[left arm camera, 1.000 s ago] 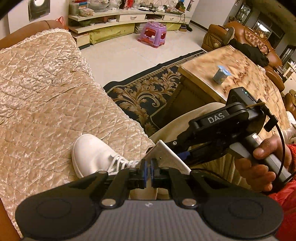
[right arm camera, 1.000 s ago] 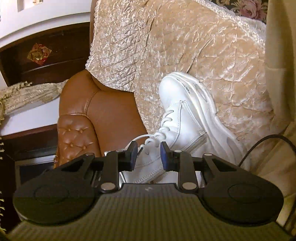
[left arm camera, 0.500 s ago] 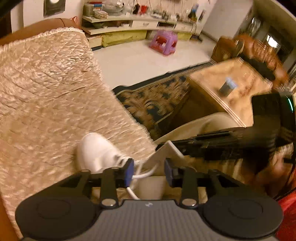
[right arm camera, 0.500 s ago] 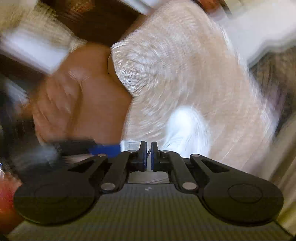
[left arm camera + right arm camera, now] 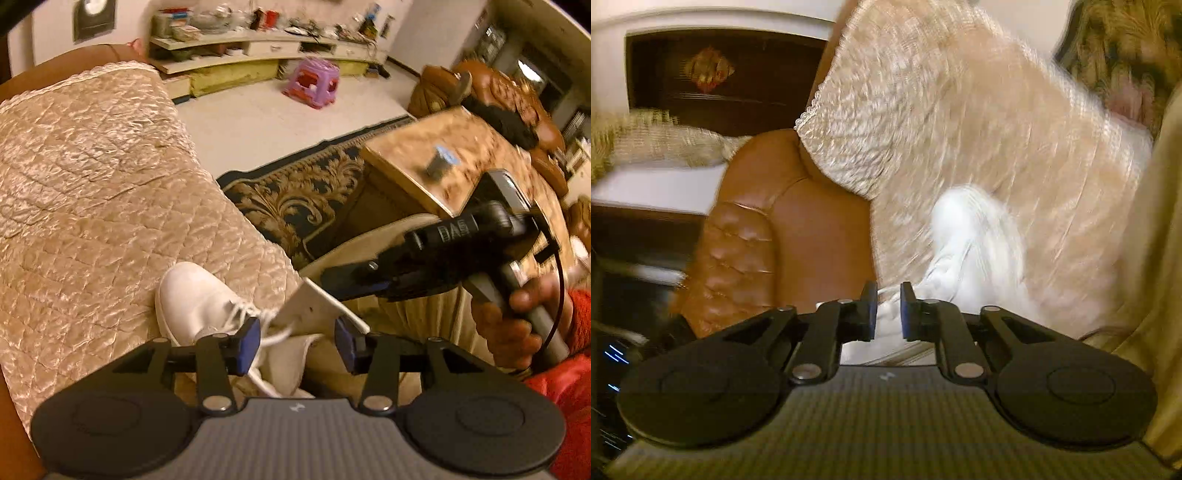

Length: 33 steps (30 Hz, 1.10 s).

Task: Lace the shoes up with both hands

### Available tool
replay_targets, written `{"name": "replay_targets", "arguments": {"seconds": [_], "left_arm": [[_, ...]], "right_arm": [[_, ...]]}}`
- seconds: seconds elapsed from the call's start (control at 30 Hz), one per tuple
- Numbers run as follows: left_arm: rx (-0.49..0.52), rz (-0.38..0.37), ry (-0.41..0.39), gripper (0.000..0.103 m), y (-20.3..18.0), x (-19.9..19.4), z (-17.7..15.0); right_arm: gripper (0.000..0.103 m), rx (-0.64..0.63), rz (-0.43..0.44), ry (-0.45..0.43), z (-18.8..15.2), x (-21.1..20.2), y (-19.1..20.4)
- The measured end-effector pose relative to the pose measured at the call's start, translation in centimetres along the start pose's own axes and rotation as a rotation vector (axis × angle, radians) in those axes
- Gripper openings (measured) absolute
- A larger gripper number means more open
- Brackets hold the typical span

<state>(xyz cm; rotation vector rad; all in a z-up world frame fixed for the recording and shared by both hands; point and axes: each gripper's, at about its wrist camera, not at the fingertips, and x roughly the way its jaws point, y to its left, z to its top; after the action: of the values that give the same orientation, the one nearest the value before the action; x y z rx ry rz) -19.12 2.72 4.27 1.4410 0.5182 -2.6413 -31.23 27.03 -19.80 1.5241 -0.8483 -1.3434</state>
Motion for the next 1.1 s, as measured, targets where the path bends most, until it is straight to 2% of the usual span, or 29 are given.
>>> {"name": "replay_targets", "arguments": {"seconds": [0.1, 0.23, 0.3, 0.33, 0.37, 0.43, 0.5, 0.6, 0.7, 0.77, 0.83, 0.9, 1.0, 1.1], "left_arm": [[-0.003, -0.012, -0.001, 0.05, 0.0, 0.1, -0.2], [-0.011, -0.027, -0.007, 0.052, 0.3, 0.2, -0.5], [-0.014, -0.028, -0.009, 0.055, 0.5, 0.1, -0.7], [-0.017, -0.03, -0.01, 0.055, 0.7, 0.1, -0.7], [-0.019, -0.032, -0.01, 0.056, 0.7, 0.2, -0.7], [-0.02, -0.037, -0.007, 0.058, 0.8, 0.2, -0.8], [-0.019, -0.047, -0.007, 0.062, 0.9, 0.2, -0.9], [-0.01, -0.059, -0.01, 0.065, 0.8, 0.4, -0.8], [-0.004, -0.069, -0.015, 0.067, 0.6, 0.4, -0.7], [-0.024, -0.099, -0.032, 0.067, 1.0, 0.1, -0.7], [-0.056, -0.139, -0.069, 0.067, 1.6, -0.7, -0.3], [-0.078, -0.168, -0.108, 0.068, 2.0, -1.5, 0.4], [-0.032, -0.149, -0.162, 0.07, 1.3, -2.5, 2.6], [0.078, -0.084, -0.157, 0.068, -1.0, -1.4, 5.0]], "right_arm": [[0.023, 0.087, 0.058, 0.044, 0.0, 1.6, -0.8], [0.023, 0.095, 0.021, 0.048, -0.4, 2.4, -0.8], [0.017, 0.101, 0.004, 0.059, -0.6, 2.7, -1.0], [0.008, 0.098, 0.017, 0.064, -0.8, 2.9, -1.1], [0.004, 0.044, 0.002, 0.064, -0.9, 2.9, -0.3], [0.003, -0.073, -0.033, 0.063, -1.2, 2.9, 1.3], [0.003, -0.326, -0.139, 0.054, -2.4, 3.2, 4.2], [0.003, -0.806, -0.352, 0.024, -5.7, 3.9, 8.9], [0.003, -1.173, -0.539, -0.02, -9.3, 4.9, 10.9], [0.003, -1.349, -0.646, -0.043, -10.6, 5.3, 10.6], [0.003, -1.404, -0.726, -0.099, -10.2, 5.0, 10.3], [0.003, -1.377, -0.743, -0.176, -8.8, 3.5, 11.4], [0.003, -1.24, -0.64, -0.231, -6.4, 0.7, 14.1], [0.003, -1.128, -0.501, -0.206, -5.1, -0.7, 16.0]]}}
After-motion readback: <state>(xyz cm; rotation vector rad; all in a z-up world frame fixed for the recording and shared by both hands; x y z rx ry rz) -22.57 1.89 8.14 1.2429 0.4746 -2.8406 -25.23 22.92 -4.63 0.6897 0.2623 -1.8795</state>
